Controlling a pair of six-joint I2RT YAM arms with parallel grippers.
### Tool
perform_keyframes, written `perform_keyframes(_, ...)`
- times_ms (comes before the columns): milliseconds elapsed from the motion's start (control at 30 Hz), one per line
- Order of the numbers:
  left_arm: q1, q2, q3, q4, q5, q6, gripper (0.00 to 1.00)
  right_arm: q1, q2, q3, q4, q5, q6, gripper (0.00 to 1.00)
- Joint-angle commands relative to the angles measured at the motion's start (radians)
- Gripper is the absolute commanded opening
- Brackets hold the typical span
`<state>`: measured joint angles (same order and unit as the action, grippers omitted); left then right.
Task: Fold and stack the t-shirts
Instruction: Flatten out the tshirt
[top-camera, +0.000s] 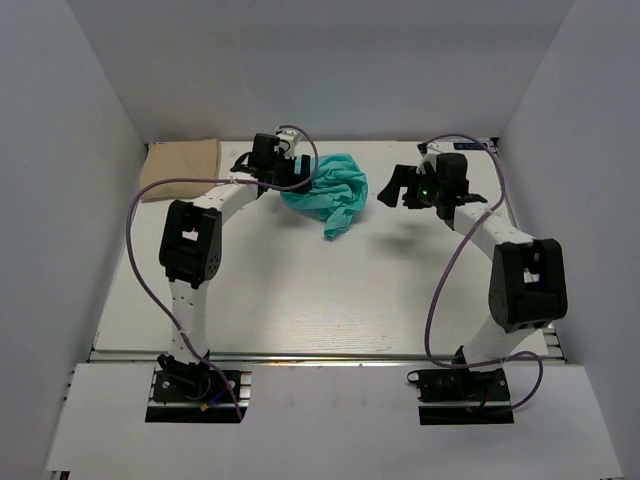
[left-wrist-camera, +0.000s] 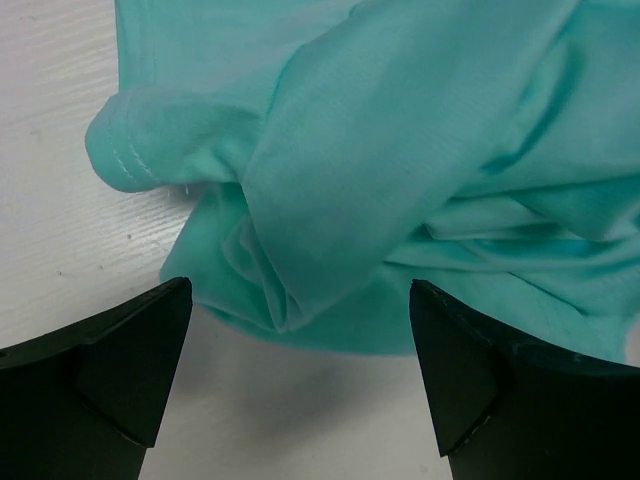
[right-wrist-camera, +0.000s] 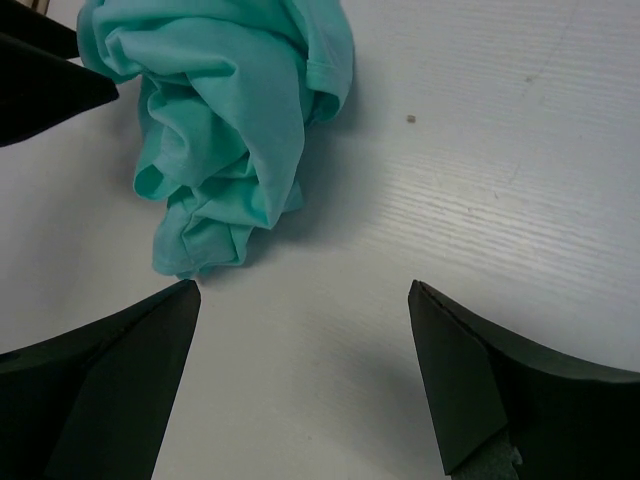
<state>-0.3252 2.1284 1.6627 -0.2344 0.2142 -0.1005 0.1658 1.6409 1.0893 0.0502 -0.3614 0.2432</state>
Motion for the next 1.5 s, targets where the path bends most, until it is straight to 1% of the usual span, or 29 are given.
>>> perform_keyframes(0,-0.002,0.027,0.092,-0.062,-0.055,0.031,1.00,0.021,0.057,0.124,0.022,-0.048,-0.047,0.90)
perform_keyframes(33,-0.002,0.042,0.121,-0.062,-0.055,0.041,1.00,0.026,0.091,0.138,0.020,-0.051,-0.050,0.90)
perform_keyframes(100,-0.002,0.085,0.149,-0.062,-0.033,0.041,0.95,0.040,0.158,0.191,0.013,-0.063,-0.053,0.90)
perform_keyframes(133,-0.002,0.097,0.169,-0.062,-0.021,0.041,0.84,0.041,0.177,0.242,0.011,-0.065,-0.054,0.89)
perform_keyframes(200,-0.002,0.116,0.180,-0.053,-0.010,0.041,0.73,0.052,0.241,0.277,-0.004,-0.076,-0.055,0.87)
perform_keyframes(233,-0.002,0.125,0.180,-0.052,-0.010,0.032,0.61,0.054,0.261,0.329,-0.006,-0.080,-0.051,0.83)
perform_keyframes(300,-0.002,0.125,0.180,-0.042,0.002,0.031,0.47,0.070,0.315,0.357,-0.019,-0.097,-0.058,0.80)
perform_keyframes(333,-0.002,0.116,0.180,-0.042,0.002,0.031,0.33,0.075,0.329,0.406,-0.024,-0.099,-0.062,0.76)
perform_keyframes(400,-0.002,0.101,0.180,-0.020,0.011,0.031,0.25,0.090,0.371,0.437,-0.033,-0.105,-0.062,0.70)
perform_keyframes(433,-0.002,0.091,0.164,-0.011,0.022,0.031,0.19,0.100,0.381,0.442,-0.033,-0.103,-0.064,0.68)
perform_keyframes(500,-0.002,0.064,0.140,0.001,0.033,0.031,0.07,0.109,0.421,0.480,-0.033,-0.105,-0.067,0.57)
perform_keyframes(533,-0.002,0.055,0.140,0.010,0.033,0.031,0.02,0.110,0.431,0.488,-0.035,-0.106,-0.062,0.42)
perform_keyframes(567,-0.002,0.045,0.131,0.010,0.042,0.031,0.00,0.116,0.438,0.513,-0.035,-0.102,-0.058,0.12)
perform_keyframes(600,-0.002,0.024,0.131,0.010,0.042,0.031,0.00,0.113,0.438,0.517,-0.035,-0.103,-0.050,0.03)
perform_keyframes(633,-0.002,0.013,0.121,0.021,0.042,0.031,0.00,0.118,0.438,0.518,-0.038,-0.094,-0.045,0.00)
perform_keyframes(700,-0.002,-0.018,0.111,0.021,0.042,0.031,0.00,0.115,0.418,0.526,-0.038,-0.076,-0.051,0.00)
perform_keyframes(833,-0.002,-0.146,0.056,0.046,0.056,0.041,0.00,0.116,0.278,0.498,-0.035,-0.015,-0.094,0.00)
perform_keyframes(867,-0.002,-0.215,0.040,0.046,0.056,0.041,0.00,0.118,0.239,0.497,-0.039,-0.008,-0.113,0.00)
perform_keyframes(967,-0.002,-0.329,-0.029,0.090,0.047,0.041,0.00,0.109,0.147,0.477,-0.050,0.007,-0.140,0.00)
perform_keyframes(1000,-0.002,-0.403,-0.068,0.105,0.034,0.041,0.00,0.109,0.126,0.450,-0.047,0.016,-0.142,0.00)
perform_keyframes(1067,-0.002,-0.468,-0.093,0.127,0.024,0.067,0.00,0.110,0.056,0.439,-0.047,0.057,-0.174,0.00)
perform_keyframes(1133,-0.002,-0.540,-0.093,0.116,-0.004,0.093,0.00,0.109,0.007,0.432,-0.049,0.078,-0.205,0.00)
perform_keyframes(1167,-0.002,-0.557,-0.093,0.107,-0.004,0.103,0.00,0.106,-0.022,0.437,-0.049,0.131,-0.211,0.00)
perform_keyframes(1233,-0.002,-0.587,-0.057,0.086,-0.004,0.131,0.00,0.107,-0.064,0.458,-0.079,0.162,-0.229,0.00)
perform_keyframes(1300,-0.002,-0.631,-0.035,0.058,-0.004,0.153,0.00,0.107,-0.120,0.472,-0.081,0.243,-0.239,0.00)
perform_keyframes(1333,-0.002,-0.646,-0.035,0.044,-0.016,0.165,0.00,0.107,-0.133,0.483,-0.079,0.281,-0.269,0.00)
perform_keyframes(1367,-0.002,-0.663,-0.035,0.044,-0.016,0.165,0.00,0.107,-0.142,0.486,-0.079,0.298,-0.283,0.00)
perform_keyframes(1400,-0.002,-0.697,-0.035,0.035,-0.050,0.177,0.00,0.107,-0.179,0.488,-0.078,0.356,-0.289,0.00)
perform_keyframes(1467,-0.002,-0.735,-0.046,0.035,-0.062,0.192,0.00,0.106,-0.202,0.486,-0.076,0.404,-0.314,0.00)
